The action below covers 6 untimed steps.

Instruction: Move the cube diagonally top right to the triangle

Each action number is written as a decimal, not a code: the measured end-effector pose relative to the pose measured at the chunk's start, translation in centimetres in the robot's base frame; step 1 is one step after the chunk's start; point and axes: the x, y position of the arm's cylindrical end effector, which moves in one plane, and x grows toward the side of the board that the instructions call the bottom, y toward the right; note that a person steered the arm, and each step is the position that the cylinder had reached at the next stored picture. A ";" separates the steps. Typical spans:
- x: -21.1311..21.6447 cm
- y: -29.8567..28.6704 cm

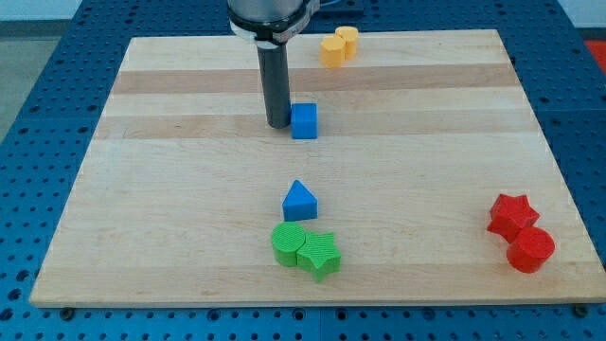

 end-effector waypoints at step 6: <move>6.6 -0.4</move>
